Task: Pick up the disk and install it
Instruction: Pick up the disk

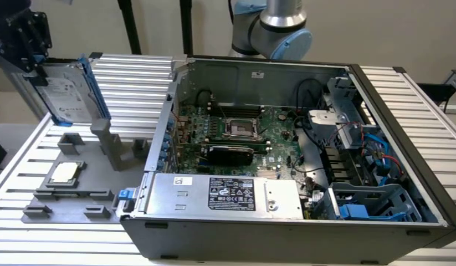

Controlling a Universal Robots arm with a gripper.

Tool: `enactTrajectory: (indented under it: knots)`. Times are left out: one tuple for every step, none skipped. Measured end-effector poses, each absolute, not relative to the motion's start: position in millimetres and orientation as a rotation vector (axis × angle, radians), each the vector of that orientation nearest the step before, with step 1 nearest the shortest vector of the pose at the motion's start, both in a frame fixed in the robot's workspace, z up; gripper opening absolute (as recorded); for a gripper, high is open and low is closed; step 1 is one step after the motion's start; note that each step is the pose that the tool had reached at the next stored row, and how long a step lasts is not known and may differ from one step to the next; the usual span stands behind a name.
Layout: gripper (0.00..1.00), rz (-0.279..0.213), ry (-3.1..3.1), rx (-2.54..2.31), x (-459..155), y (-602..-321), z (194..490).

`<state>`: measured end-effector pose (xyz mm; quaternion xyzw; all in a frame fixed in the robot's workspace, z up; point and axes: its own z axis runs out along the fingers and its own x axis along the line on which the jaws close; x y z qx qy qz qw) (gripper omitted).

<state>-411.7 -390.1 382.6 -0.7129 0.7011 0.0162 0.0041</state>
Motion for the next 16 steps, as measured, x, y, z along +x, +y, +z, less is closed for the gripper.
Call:
enactTrajectory:
  knots:
    - [0.33, 0.051, 2.197, -2.234, -410.2, -390.0, 387.1]
    - [0.33, 0.051, 2.197, -2.234, -408.3, -390.1, 391.6]
    - [0.33, 0.051, 2.197, -2.234, -405.8, -390.0, 396.3]
    - [0.33, 0.051, 2.197, -2.234, -402.7, -390.1, 400.8]
    - [0.33, 0.051, 2.197, -2.234, -399.0, -390.1, 405.3]
    - [0.33, 0.051, 2.197, -2.234, -394.6, -390.1, 409.8]
    - [0.33, 0.051, 2.196, -2.234, -390.1, -390.1, 414.2]
    - [0.33, 0.052, 2.197, -2.234, -385.6, -390.2, 418.8]
    - [0.33, 0.052, 2.196, -2.233, -381.2, -390.5, 423.2]
    - [0.33, 0.053, 2.197, -2.234, -376.5, -390.8, 427.9]
    - [0.33, 0.053, 2.197, -2.234, -372.0, -391.2, 432.4]
    - [0.33, 0.054, 2.196, -2.233, -367.4, -391.6, 437.0]
    - [0.33, 0.055, 2.196, -2.233, -362.9, -392.0, 441.5]
    - [0.33, 0.056, 2.196, -2.233, -358.4, -392.5, 446.0]
    - [0.33, 0.057, 2.196, -2.233, -353.5, -393.1, 450.9]
    - [0.33, 0.058, 2.196, -2.233, -349.0, -393.8, 455.2]
